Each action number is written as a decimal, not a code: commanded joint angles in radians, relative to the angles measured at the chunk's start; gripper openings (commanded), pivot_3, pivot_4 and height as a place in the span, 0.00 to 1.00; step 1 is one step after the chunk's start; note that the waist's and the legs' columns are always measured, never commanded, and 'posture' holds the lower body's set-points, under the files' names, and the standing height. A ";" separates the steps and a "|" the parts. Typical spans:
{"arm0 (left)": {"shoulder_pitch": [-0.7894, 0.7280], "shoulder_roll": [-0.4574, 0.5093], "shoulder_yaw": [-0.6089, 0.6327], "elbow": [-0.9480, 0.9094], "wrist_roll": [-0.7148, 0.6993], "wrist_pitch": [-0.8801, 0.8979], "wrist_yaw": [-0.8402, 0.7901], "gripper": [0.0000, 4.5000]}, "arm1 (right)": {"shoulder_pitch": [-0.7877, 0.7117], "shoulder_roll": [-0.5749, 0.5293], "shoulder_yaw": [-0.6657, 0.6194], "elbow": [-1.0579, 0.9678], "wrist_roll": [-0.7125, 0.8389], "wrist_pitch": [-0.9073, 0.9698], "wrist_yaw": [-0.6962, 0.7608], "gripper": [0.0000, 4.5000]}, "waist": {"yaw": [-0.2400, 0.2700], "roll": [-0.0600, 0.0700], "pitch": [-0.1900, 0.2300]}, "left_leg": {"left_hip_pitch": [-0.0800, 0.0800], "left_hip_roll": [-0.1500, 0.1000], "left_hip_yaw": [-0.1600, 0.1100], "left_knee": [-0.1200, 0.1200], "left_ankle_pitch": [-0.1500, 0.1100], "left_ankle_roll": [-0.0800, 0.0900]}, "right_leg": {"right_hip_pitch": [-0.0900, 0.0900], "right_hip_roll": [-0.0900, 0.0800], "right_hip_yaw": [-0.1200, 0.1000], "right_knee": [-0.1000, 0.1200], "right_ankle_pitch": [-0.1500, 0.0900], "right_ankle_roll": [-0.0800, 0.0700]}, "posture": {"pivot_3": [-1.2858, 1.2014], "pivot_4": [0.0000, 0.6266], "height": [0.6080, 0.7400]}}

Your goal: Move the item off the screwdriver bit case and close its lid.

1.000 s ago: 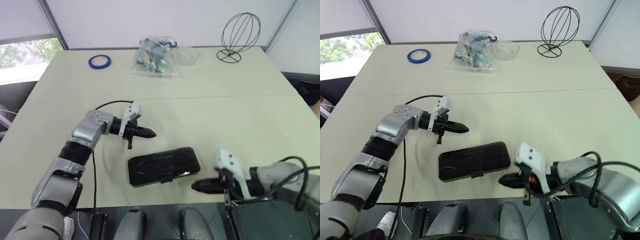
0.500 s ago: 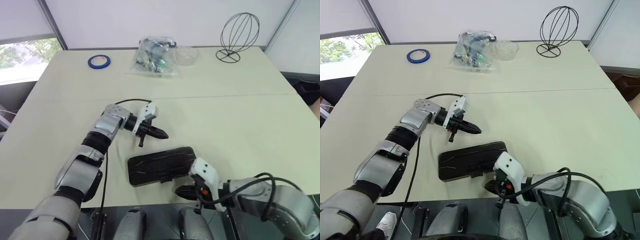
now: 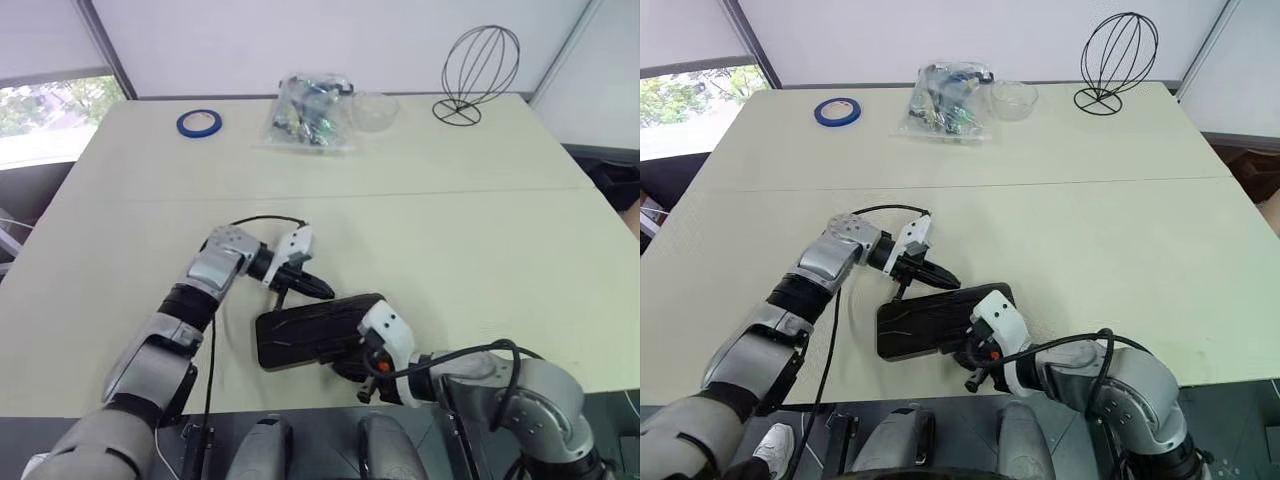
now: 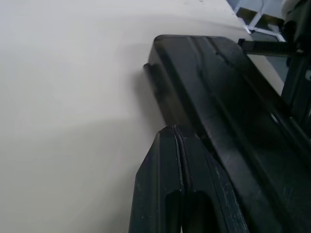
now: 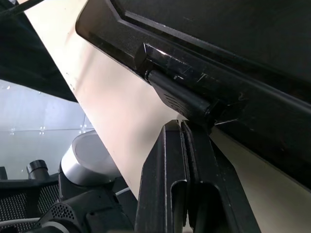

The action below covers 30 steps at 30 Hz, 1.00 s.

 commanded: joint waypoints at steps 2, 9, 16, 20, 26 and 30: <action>0.009 0.005 0.006 -0.055 -0.005 0.020 0.010 0.00 | -0.016 0.034 -0.016 -0.009 -0.011 0.013 -0.032 0.01 | -0.001 0.000 0.000 | 0.000 0.000 0.000 0.000 0.000 0.000 | 0.000 0.000 0.000 0.001 0.000 0.000 | 0.52 0.24 1.00; 0.049 0.014 -0.026 -0.091 0.008 0.009 0.010 0.00 | -0.040 0.101 -0.031 -0.023 -0.026 0.042 -0.079 0.01 | -0.004 0.000 0.000 | 0.000 0.000 0.000 0.000 0.000 0.000 | 0.000 0.000 0.000 0.001 0.000 0.000 | 0.52 0.24 1.00; 0.100 0.035 -0.056 -0.127 0.033 -0.021 -0.011 0.00 | -0.068 0.141 -0.053 -0.023 -0.051 0.063 -0.114 0.01 | -0.005 0.001 0.000 | 0.001 0.000 0.000 0.000 0.000 0.000 | 0.000 0.000 0.000 0.001 0.000 0.000 | 0.52 0.24 1.00; 0.111 0.039 -0.060 -0.128 0.046 -0.037 -0.014 0.00 | -0.086 0.151 -0.059 -0.019 -0.067 0.058 -0.128 0.01 | -0.005 0.001 0.000 | 0.001 0.000 0.000 0.000 0.000 0.000 | 0.000 0.001 0.000 0.001 0.000 0.000 | 0.52 0.24 1.00; 0.117 0.037 -0.060 -0.132 0.052 -0.038 -0.013 0.00 | -0.115 0.129 -0.027 -0.020 -0.111 -0.016 -0.132 0.01 | -0.005 0.001 0.000 | 0.001 0.000 0.000 0.000 0.000 0.000 | 0.000 0.001 0.000 0.001 0.000 0.000 | 0.52 0.24 1.00; 0.116 0.035 -0.057 -0.126 0.058 -0.043 -0.014 0.00 | -0.112 0.101 0.005 -0.018 -0.146 -0.062 -0.128 0.01 | -0.005 0.001 0.000 | 0.001 0.000 0.000 0.000 0.000 0.000 | 0.000 0.001 0.000 0.001 0.000 0.000 | 0.52 0.24 1.00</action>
